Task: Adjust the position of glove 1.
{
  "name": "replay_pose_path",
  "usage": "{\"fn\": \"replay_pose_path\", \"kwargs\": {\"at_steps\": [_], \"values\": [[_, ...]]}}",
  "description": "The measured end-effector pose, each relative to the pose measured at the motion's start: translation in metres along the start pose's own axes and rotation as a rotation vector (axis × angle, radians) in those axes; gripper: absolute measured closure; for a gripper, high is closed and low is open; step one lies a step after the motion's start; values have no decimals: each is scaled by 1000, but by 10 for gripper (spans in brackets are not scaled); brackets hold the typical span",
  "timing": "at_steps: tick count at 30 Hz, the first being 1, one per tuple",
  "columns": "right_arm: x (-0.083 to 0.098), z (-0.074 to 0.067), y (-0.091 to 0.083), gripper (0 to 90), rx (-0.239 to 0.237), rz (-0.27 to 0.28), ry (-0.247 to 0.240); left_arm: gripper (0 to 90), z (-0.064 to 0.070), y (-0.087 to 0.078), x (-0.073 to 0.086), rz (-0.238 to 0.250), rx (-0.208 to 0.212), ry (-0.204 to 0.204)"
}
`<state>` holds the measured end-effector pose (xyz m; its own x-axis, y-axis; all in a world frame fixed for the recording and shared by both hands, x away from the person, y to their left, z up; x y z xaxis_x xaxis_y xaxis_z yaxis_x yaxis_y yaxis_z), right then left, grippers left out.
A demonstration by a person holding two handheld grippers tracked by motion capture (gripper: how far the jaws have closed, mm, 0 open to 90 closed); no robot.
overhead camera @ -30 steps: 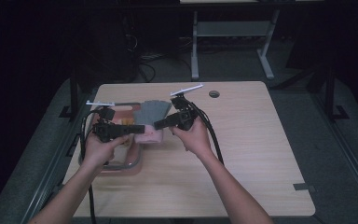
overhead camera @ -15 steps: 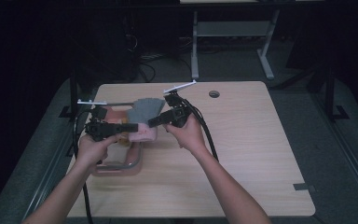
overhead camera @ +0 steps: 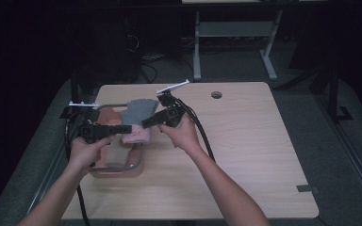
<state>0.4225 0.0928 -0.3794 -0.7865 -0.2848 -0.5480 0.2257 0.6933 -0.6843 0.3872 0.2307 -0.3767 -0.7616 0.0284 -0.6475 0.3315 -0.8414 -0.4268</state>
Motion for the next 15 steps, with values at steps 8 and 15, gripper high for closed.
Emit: {"fn": "replay_pose_path", "kwargs": {"at_steps": [8,15], "values": [[-4,-6,10,711,-30,-1,-5,711,-6,-10,2,8,-25,-11],[-5,-10,20,711,-50,-2,-4,713,-10,-18,4,10,-44,-13]]}}
Point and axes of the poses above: each handheld gripper's, and its own axes: y roughly forward along the jaws, x roughly out of its underside, z roughly to its right, the point moved 8 cm from there along y, roughly forward along the jaws, and after that the axes turned 10 degrees about x, right-handed, at the moved point
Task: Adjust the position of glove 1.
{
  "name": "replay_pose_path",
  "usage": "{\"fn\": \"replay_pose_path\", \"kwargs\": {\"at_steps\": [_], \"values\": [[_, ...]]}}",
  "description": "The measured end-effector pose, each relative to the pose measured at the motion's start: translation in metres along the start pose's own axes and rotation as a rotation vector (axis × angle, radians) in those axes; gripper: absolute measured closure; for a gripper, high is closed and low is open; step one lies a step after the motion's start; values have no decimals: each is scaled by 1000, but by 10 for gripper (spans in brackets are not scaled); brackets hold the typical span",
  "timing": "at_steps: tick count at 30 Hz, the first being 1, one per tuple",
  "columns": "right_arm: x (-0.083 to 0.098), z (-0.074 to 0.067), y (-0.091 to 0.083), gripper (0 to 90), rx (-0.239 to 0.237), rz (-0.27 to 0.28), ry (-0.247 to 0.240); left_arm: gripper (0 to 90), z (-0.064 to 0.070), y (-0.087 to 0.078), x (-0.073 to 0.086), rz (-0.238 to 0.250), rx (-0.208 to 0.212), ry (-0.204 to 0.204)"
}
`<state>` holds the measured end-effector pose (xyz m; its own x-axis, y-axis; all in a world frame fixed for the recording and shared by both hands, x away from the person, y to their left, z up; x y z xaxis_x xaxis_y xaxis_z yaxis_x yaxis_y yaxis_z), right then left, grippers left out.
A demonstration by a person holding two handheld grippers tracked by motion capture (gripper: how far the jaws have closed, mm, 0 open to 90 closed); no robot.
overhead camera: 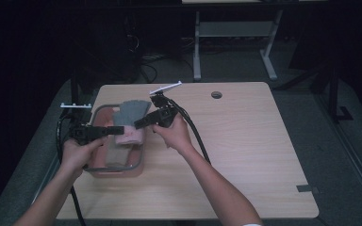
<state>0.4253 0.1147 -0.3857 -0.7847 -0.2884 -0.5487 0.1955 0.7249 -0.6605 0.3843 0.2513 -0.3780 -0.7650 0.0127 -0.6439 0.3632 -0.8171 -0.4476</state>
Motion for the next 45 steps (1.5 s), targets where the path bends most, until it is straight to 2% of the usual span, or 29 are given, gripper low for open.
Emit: {"fn": "replay_pose_path", "kwargs": {"at_steps": [16,33,40,45], "values": [[-7,-11,20,708,-26,-12,5,715,-14,-18,3,22,-27,-18],[-3,-11,44,704,-26,-56,0,718,-34,-24,16,12,-51,-49],[-2,-11,46,692,-21,-64,-2,718,-36,-24,18,15,-47,-53],[-3,-10,43,689,-18,-65,1,719,-39,-26,18,39,-54,-58]]}}
Point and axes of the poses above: each handheld gripper's, and its own axes: y roughly forward along the jaws, x roughly out of its underside, z roughly to its right, the point moved 8 cm from there along y, roughly forward along the jaws, and after that the axes turned 10 degrees about x, right-handed, at the moved point
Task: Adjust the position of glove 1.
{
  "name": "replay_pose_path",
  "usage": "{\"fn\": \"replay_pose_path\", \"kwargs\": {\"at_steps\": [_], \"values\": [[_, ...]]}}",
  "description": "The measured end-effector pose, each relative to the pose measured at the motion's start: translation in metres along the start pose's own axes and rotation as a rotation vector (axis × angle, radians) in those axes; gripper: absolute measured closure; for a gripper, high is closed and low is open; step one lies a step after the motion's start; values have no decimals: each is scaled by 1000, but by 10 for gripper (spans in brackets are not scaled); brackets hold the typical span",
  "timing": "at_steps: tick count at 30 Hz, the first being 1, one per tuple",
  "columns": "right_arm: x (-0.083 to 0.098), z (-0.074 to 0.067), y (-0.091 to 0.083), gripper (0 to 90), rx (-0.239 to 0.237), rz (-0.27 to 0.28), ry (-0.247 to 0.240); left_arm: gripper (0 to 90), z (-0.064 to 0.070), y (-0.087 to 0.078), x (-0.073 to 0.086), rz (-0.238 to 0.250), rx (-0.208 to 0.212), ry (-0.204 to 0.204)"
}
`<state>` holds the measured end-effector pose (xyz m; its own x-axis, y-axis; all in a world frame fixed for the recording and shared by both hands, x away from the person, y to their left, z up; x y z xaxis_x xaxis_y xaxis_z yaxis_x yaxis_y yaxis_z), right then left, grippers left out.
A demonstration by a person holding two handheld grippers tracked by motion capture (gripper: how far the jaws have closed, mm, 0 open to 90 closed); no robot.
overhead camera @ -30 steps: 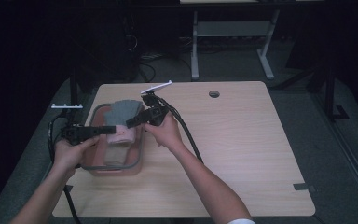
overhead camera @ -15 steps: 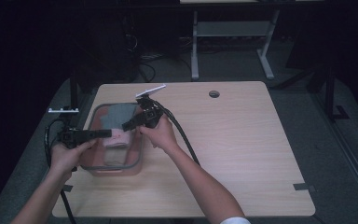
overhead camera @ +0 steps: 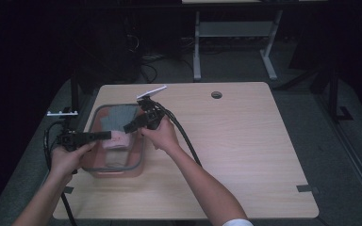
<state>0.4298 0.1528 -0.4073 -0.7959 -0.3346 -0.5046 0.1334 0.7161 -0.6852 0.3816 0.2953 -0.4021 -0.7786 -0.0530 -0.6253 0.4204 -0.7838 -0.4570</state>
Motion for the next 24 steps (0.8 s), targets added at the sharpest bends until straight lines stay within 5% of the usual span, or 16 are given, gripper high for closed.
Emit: {"fn": "replay_pose_path", "kwargs": {"at_steps": [7,14,24], "values": [[0,6,-8,699,23,5,-5,731,-15,8,12,-36,-45,-36],[3,7,-12,695,25,10,-14,720,-28,10,20,-85,-120,-30],[4,14,-27,677,43,22,-12,520,-35,8,18,-120,-220,30]]}}
Point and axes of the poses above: each handheld gripper's, and its own axes: y roughly forward along the jaws, x roughly out of its underside, z roughly to its right, the point moved 8 cm from there along y, roughly forward along the jaws, and after that the axes turned 10 degrees about x, right-handed, at the moved point
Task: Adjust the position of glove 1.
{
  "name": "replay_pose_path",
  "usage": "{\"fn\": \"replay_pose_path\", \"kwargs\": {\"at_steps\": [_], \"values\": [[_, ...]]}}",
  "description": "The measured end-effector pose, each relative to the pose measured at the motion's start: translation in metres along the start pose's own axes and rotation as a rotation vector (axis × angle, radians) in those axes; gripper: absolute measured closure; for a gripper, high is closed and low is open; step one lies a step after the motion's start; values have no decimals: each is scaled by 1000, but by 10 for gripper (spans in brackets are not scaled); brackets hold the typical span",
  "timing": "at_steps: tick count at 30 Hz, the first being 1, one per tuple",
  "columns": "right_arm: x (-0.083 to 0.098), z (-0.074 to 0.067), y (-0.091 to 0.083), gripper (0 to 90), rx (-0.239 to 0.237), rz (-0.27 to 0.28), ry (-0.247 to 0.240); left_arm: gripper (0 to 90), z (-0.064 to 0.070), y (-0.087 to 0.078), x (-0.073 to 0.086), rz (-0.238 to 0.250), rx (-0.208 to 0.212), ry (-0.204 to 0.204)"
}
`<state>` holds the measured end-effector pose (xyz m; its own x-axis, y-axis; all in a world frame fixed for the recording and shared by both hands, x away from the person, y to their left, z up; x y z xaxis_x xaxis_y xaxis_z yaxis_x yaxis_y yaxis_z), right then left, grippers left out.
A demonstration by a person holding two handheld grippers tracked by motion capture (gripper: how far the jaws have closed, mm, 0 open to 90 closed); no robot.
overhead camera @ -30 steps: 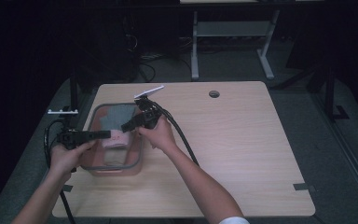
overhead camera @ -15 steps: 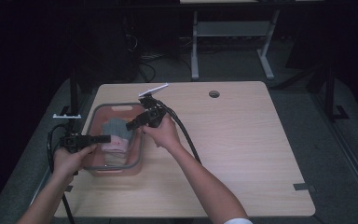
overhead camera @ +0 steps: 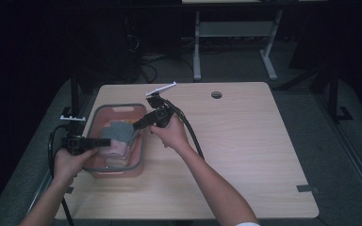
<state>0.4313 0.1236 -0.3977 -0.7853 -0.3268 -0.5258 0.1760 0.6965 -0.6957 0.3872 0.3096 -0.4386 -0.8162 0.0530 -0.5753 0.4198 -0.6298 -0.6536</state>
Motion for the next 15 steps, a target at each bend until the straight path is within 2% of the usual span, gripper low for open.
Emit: {"fn": "replay_pose_path", "kwargs": {"at_steps": [7,10,15], "values": [[4,4,-9,653,10,2,-4,481,-3,-9,-6,11,-62,15],[7,8,-11,645,14,5,-9,491,-2,-10,-8,4,-70,24],[11,15,-18,633,24,6,-3,491,4,-11,-14,20,-67,37]]}}
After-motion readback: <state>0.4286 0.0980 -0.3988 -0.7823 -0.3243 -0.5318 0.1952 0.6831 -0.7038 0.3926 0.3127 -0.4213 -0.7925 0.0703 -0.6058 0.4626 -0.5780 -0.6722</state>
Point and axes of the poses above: each handheld gripper's, and its own axes: y roughly forward along the jaws, x roughly out of its underside, z roughly to its right, the point moved 8 cm from there along y, roughly forward along the jaws, and after that the axes turned 10 degrees about x, right-handed, at the moved point
